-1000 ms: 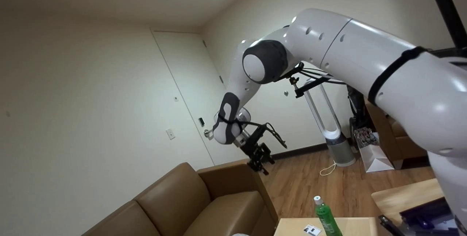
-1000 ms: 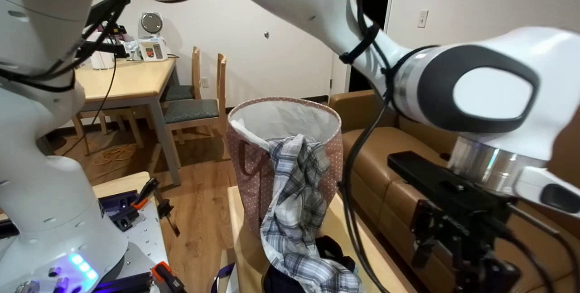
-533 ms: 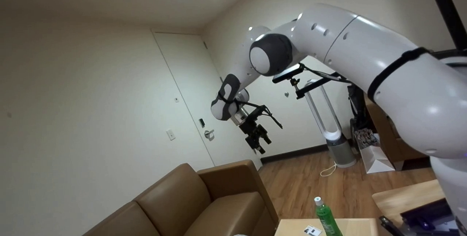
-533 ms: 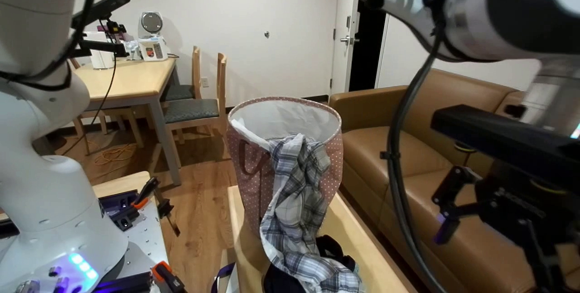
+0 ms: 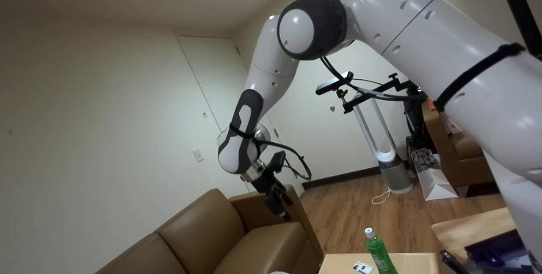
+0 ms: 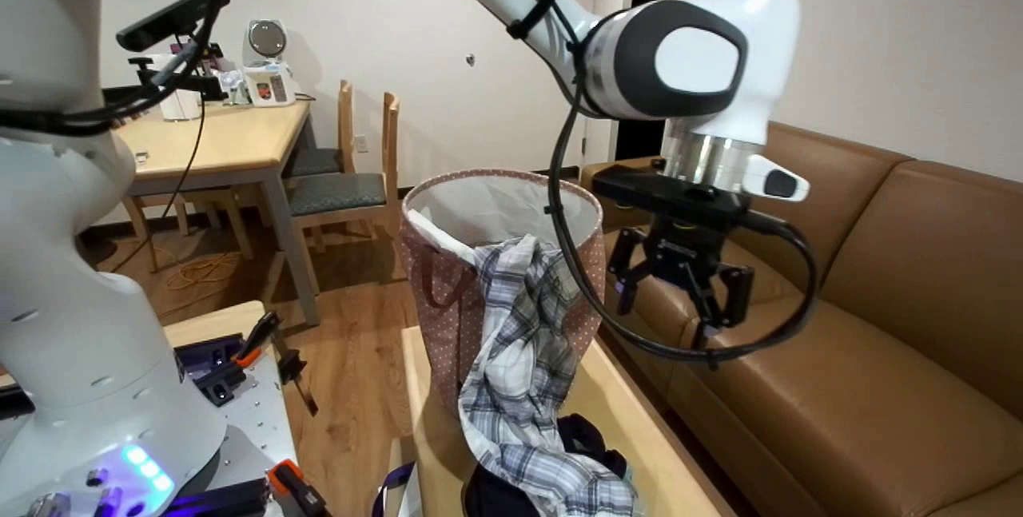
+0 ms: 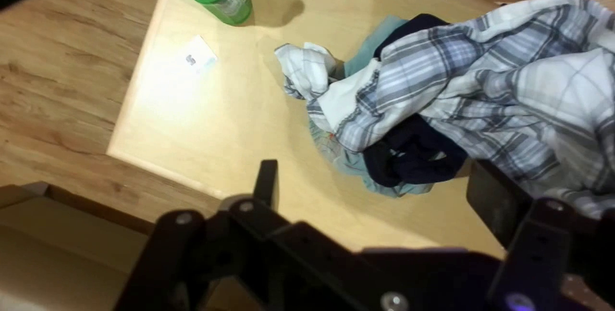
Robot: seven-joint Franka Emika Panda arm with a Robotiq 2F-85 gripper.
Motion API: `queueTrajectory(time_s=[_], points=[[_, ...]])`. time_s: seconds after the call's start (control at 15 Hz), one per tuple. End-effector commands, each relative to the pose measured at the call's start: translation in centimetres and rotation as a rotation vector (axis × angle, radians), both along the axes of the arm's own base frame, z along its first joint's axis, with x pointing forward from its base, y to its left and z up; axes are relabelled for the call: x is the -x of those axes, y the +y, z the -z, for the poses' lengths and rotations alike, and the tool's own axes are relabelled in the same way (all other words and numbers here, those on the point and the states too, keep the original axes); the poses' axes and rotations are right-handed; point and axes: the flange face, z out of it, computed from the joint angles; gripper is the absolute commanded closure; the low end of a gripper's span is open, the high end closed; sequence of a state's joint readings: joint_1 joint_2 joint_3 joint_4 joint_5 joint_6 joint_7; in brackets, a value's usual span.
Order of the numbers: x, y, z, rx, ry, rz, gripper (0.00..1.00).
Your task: Remove the shirt from the laundry bag
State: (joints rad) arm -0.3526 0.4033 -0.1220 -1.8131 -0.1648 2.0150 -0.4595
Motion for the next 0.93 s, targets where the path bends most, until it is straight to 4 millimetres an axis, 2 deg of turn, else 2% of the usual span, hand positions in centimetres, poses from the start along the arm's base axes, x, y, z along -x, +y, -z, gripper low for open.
queueTrajectory(time_s=[0.0, 0.07, 0.13, 0.33, 0.47, 0.67, 0.87], points=[[0.0, 2.1, 0.3, 0.004, 0.006, -0.023, 0.00], [0.1, 3.6, 0.4, 0.006, 0.009, -0.038, 0.00], [0.3, 4.3, 0.4, 0.008, 0.010, -0.045, 0.00], [0.9, 3.6, 0.0, 0.011, 0.007, -0.032, 0.00], [0.6, 4.1, -2.1, 0.052, -0.030, 0.004, 0.00], [0.3, 7.9, -5.4, -0.002, -0.171, 0.078, 0.00], [0.1, 13.5, -7.1, -0.050, -0.222, 0.065, 0.00]])
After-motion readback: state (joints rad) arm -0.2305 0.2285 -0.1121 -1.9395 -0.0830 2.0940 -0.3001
